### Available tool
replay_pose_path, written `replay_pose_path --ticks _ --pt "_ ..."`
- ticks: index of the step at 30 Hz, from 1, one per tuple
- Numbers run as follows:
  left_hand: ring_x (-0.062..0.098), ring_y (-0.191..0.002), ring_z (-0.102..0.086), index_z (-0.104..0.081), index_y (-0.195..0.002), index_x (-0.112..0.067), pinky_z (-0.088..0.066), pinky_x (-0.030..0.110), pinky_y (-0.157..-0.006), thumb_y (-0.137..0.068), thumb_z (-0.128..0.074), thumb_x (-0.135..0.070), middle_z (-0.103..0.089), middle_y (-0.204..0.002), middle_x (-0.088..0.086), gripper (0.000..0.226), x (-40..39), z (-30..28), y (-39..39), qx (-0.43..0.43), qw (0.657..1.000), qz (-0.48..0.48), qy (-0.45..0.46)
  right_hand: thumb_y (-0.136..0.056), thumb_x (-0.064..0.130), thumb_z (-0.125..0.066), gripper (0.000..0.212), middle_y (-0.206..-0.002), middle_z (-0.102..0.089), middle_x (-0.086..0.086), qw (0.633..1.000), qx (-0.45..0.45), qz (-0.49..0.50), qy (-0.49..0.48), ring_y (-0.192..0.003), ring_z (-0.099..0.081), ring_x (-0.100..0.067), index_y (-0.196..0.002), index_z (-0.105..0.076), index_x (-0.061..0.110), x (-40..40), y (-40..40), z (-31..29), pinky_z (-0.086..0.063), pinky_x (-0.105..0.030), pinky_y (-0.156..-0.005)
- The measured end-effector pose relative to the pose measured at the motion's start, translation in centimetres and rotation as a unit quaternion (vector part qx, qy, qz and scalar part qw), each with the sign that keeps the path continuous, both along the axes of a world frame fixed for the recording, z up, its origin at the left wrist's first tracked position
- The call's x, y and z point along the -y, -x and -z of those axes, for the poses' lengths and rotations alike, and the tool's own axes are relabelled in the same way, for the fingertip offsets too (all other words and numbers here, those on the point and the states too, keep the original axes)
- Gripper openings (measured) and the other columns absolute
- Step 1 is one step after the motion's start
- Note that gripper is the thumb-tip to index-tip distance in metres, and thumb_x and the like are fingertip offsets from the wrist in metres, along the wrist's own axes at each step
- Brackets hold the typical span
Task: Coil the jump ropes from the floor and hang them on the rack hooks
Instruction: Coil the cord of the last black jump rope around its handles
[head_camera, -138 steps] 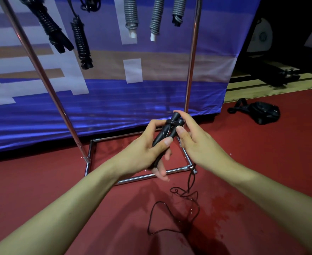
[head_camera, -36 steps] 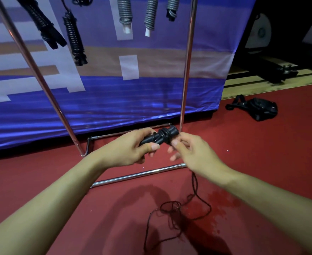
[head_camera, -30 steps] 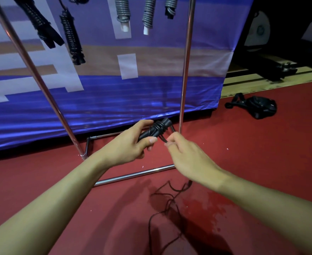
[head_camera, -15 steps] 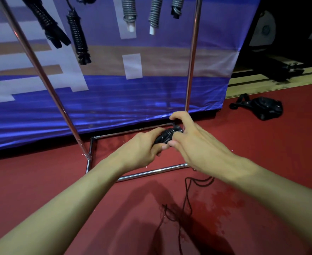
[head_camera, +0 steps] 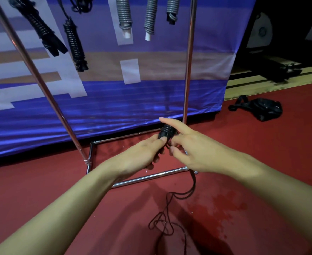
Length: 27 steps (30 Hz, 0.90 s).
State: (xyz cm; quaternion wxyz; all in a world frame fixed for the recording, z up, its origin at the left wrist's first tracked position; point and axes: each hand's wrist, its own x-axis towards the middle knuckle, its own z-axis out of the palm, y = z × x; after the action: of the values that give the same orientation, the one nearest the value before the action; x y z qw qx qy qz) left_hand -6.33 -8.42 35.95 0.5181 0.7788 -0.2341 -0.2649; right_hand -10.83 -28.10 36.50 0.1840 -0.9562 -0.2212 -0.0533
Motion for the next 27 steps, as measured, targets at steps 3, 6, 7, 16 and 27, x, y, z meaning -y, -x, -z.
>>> replay_pose_path --ticks 3,6,7,16,27 --pt "0.01 -0.078 -0.052 -0.052 -0.125 -0.035 -0.053 0.028 -0.071 -0.111 -0.04 -0.035 -0.055 -0.101 -0.002 0.019 -0.5 0.2 -0.2 0.084 0.994 0.053 -0.044 -0.104 0.027 -0.051 0.026 -0.17 0.007 0.015 1.0 -0.01 0.017 0.014 -0.063 -0.055 0.005 -0.082 -0.063 0.019 -0.1 0.3 -0.3 -0.039 -0.027 -0.071" --pt "0.01 -0.072 -0.053 -0.049 -0.128 -0.033 -0.056 0.031 -0.067 -0.111 -0.043 -0.025 -0.054 -0.097 -0.002 0.02 -0.9 0.3 -0.5 0.118 0.991 0.052 -0.041 -0.105 0.03 -0.049 0.021 -0.167 0.024 0.014 0.998 0.005 0.057 0.038 -0.052 -0.055 -0.01 -0.09 -0.062 0.025 0.0 0.6 -0.6 -0.038 -0.033 -0.06" --pt "0.011 -0.071 -0.053 -0.048 -0.128 -0.033 -0.056 0.031 -0.064 -0.11 -0.044 -0.023 -0.054 -0.095 -0.002 0.021 -0.8 0.2 -0.6 0.135 0.989 0.044 -0.05 -0.105 0.029 -0.049 0.019 -0.166 0.025 0.014 0.996 0.011 0.081 0.037 -0.051 -0.055 -0.012 -0.09 -0.061 0.025 0.1 0.6 -0.5 -0.038 -0.033 -0.059" --pt "-0.002 -0.071 -0.052 -0.041 -0.141 -0.009 -0.036 0.007 -0.065 -0.107 -0.047 -0.011 -0.057 -0.092 -0.01 0.034 1.3 1.0 0.1 0.308 0.943 0.019 -0.125 -0.105 0.03 -0.044 0.032 -0.097 -0.068 -0.009 0.939 -0.214 0.246 -0.106 -0.077 -0.058 -0.024 -0.096 -0.066 0.009 -1.7 -0.1 -1.9 -0.043 -0.031 -0.064" --pt "0.03 -0.085 -0.058 -0.017 -0.153 -0.039 -0.053 0.048 -0.076 -0.108 -0.045 -0.034 -0.04 -0.105 -0.007 0.054 2.1 2.3 1.2 0.403 0.905 0.007 -0.136 -0.097 0.077 -0.013 0.075 -0.062 -0.041 0.004 0.799 -0.373 0.266 -0.389 -0.046 -0.02 -0.006 -0.084 -0.054 0.016 -0.7 -0.6 -2.4 -0.015 -0.02 -0.043"
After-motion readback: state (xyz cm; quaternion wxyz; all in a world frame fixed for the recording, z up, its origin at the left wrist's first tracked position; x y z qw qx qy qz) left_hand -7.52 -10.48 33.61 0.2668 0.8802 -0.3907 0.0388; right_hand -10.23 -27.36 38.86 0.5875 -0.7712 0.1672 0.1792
